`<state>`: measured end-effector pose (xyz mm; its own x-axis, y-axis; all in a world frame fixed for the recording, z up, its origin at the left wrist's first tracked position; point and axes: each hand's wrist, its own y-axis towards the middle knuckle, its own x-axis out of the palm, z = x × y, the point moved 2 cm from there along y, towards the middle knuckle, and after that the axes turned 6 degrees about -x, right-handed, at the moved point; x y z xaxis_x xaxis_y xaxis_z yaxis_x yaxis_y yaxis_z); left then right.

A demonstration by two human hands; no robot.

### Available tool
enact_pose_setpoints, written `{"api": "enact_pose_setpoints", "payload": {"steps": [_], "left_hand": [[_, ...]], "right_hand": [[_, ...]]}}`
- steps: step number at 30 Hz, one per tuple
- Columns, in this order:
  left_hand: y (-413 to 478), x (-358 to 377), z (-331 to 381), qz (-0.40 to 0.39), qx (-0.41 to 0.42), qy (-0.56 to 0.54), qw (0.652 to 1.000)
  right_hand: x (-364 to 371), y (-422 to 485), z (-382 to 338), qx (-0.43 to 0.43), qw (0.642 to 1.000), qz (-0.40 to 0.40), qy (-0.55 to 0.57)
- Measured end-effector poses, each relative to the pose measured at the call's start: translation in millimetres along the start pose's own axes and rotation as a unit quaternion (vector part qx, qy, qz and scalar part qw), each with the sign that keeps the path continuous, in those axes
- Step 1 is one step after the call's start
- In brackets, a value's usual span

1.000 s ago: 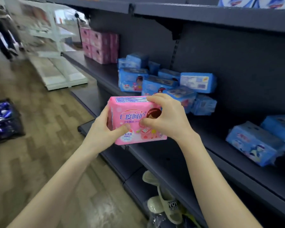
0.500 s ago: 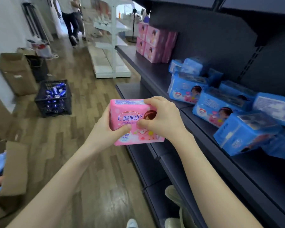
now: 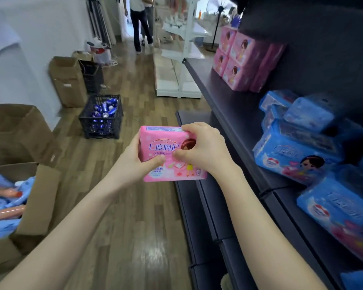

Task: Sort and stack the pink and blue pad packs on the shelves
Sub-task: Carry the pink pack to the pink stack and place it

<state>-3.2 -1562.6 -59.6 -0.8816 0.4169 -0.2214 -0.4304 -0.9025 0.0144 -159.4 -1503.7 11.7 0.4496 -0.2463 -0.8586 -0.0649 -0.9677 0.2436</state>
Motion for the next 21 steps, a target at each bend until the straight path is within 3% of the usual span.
{"api": "enact_pose_setpoints", "payload": {"steps": [10,21], "left_hand": [[58.2,-39.0,-32.4,0.034,-0.073,-0.005,0.997],[193.0,-128.7,-71.6,0.011,-0.119,0.013,0.993]], "right_hand": [[51.8,90.7,12.6,-0.026,0.996,-0.084,0.032],[119.4,239.7,1.4,0.008,0.994,-0.101,0.027]]}}
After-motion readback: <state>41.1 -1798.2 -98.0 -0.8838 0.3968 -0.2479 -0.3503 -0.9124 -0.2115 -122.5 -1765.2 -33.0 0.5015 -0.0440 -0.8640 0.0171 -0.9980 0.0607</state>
